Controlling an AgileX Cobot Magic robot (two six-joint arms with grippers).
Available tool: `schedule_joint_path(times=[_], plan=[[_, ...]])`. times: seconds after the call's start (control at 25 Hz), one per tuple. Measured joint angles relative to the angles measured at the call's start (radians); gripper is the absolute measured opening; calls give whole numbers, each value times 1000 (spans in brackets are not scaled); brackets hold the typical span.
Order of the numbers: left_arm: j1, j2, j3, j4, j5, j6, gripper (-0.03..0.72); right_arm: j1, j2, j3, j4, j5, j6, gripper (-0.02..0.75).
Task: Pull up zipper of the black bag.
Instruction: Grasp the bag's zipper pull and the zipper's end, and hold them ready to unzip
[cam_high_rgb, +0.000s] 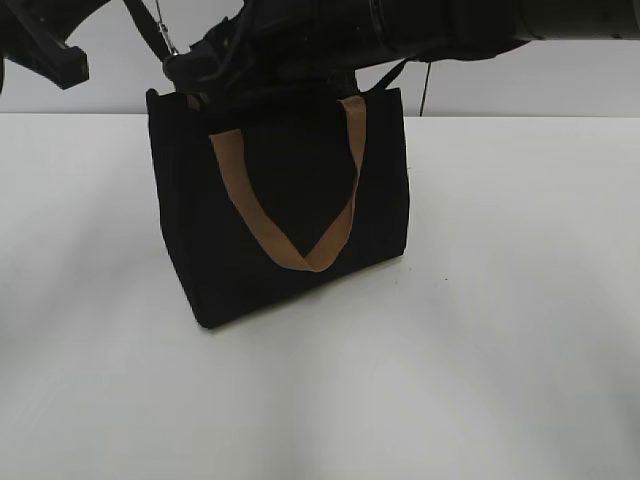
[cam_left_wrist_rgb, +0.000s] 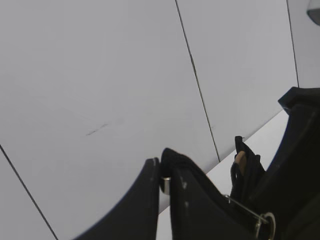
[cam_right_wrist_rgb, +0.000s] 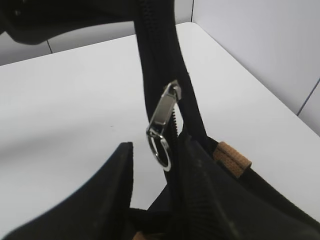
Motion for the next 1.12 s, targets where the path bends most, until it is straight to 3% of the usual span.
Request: schedule_joint_path(times=[0.88,1.12], plan=[[0,0,0,0,5,0,19,0,32,0,40,-23,0,252],[0,0,0,-2,17,0,19,0,32,0,51,-20,0,193]])
